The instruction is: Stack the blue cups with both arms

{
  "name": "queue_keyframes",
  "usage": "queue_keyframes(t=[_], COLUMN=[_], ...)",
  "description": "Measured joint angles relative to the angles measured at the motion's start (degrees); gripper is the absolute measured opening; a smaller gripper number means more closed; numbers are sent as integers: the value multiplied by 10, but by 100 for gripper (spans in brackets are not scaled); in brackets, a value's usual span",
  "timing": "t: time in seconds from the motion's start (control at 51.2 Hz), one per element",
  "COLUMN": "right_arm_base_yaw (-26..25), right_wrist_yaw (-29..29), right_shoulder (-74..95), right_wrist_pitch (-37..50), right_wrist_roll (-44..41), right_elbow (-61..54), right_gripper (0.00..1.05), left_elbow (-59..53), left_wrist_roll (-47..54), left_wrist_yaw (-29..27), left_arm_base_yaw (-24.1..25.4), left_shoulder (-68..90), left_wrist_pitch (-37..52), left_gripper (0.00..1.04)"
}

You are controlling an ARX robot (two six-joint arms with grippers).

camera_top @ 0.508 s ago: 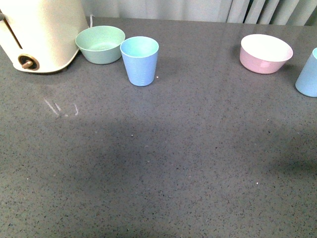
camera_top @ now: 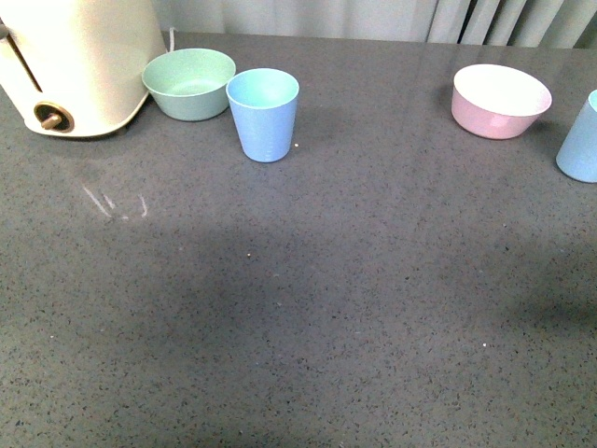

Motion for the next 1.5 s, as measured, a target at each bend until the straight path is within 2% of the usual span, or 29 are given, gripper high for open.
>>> queue_keyframes(t=[0.117, 0.176, 0.234, 0.351, 0.605, 0.8, 1.015, 1.503], right_arm_base_yaw=[0, 0, 0, 0, 0, 0, 0, 0], right_wrist_yaw=[0, 0, 0, 0, 0, 0, 0, 0], right_shoulder=[0, 0, 0, 0, 0, 0, 0, 0], right_wrist_pitch=[0, 0, 0, 0, 0, 0, 0, 0], right_wrist_roll=[0, 0, 0, 0, 0, 0, 0, 0], right_elbow=[0, 0, 0, 0, 0, 0, 0, 0], right_gripper=[96, 96, 96, 96, 96, 96, 96, 96], left_elbow=[1, 50, 92, 120, 196, 280, 428, 631], left_wrist_roll=[0, -12, -14, -13, -29, -76, -151, -216], left_wrist_yaw=[-1, -5, 0, 0, -20, -30, -47, -82], left_arm_base_yaw=[0, 0, 3, -4, -71, -118, -175, -241], left_shoulder=[2, 63, 151, 241, 453, 635, 845, 1023], left_wrist_pitch=[-3, -122, -184, -151, -22, 33, 35, -30], left_gripper=[96, 96, 96, 96, 96, 96, 96, 96])
